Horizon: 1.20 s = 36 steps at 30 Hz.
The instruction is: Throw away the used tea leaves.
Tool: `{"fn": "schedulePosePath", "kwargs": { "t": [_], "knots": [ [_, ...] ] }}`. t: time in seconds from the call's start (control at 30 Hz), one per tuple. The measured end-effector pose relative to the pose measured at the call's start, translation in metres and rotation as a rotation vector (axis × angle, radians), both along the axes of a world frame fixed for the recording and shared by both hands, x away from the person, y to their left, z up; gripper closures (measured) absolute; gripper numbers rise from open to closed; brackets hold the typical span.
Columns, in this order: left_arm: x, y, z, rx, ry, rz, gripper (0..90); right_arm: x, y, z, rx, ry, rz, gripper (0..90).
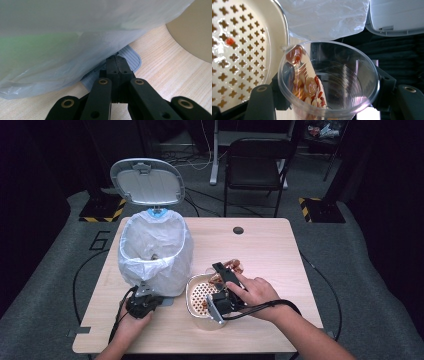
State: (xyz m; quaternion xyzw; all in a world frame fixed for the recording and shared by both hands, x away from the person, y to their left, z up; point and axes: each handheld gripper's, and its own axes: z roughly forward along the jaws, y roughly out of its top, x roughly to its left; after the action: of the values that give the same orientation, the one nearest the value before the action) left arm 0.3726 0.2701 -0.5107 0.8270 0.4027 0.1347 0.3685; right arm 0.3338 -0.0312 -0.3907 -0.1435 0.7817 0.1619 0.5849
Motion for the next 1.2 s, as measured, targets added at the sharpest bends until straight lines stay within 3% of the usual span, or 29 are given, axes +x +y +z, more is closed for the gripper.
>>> {"fn": "schedulePosePath", "kwargs": {
  "t": [0.13, 0.23, 0.43, 0.73, 0.8, 0.83, 0.87, 0.9, 0.93, 1.0, 1.03, 1.07, 1.2],
  "knots": [
    [0.0, 0.0, 0.0, -0.003, -0.004, 0.002, 90.0, -0.004, 0.002, -0.008, -0.033, -0.048, 0.003, 33.1],
    [0.0, 0.0, 0.0, -0.001, -0.002, 0.001, 90.0, -0.004, 0.003, -0.011, -0.086, -0.099, 0.017, 33.2],
    [0.0, 0.0, 0.0, -0.004, -0.002, 0.002, 90.0, -0.005, 0.005, -0.015, -0.153, -0.159, 0.041, 33.4],
    [0.0, 0.0, -0.001, -0.004, -0.005, 0.002, 90.0, -0.005, 0.004, -0.017, -0.168, -0.203, 0.032, 34.2],
    [0.0, 0.0, -0.001, -0.004, -0.005, 0.002, 90.0, -0.007, 0.003, -0.018, -0.204, -0.24, 0.048, 37.1],
    [0.0, 0.0, -0.001, -0.005, -0.003, 0.002, 90.0, -0.006, 0.006, -0.015, -0.27, -0.256, 0.086, 37.1],
    [0.0, 0.0, 0.0, -0.003, -0.002, 0.001, 90.0, -0.007, 0.004, -0.019, -0.23, -0.238, 0.066, 37.1],
    [0.0, 0.0, 0.0, -0.003, -0.003, 0.001, 90.0, -0.007, 0.006, -0.017, -0.275, -0.253, 0.093, 37.1],
    [0.0, 0.0, 0.0, -0.003, -0.002, 0.001, 90.0, -0.007, 0.003, -0.023, -0.244, -0.242, 0.076, 37.1],
    [0.0, 0.0, 0.0, 0.0, -0.007, 0.0, 90.0, -0.007, 0.007, -0.02, -0.317, -0.275, 0.114, 37.3],
    [0.001, 0.0, 0.0, 0.007, -0.014, -0.003, 90.0, -0.008, 0.004, -0.024, -0.281, -0.258, 0.092, 37.2],
    [0.001, 0.0, 0.0, 0.007, -0.013, -0.004, 90.0, -0.009, 0.004, -0.025, -0.276, -0.281, 0.086, 37.3],
    [0.001, 0.0, 0.0, 0.006, -0.013, -0.004, 90.0, -0.01, 0.004, -0.025, -0.303, -0.308, 0.102, 37.2]
  ]
}}
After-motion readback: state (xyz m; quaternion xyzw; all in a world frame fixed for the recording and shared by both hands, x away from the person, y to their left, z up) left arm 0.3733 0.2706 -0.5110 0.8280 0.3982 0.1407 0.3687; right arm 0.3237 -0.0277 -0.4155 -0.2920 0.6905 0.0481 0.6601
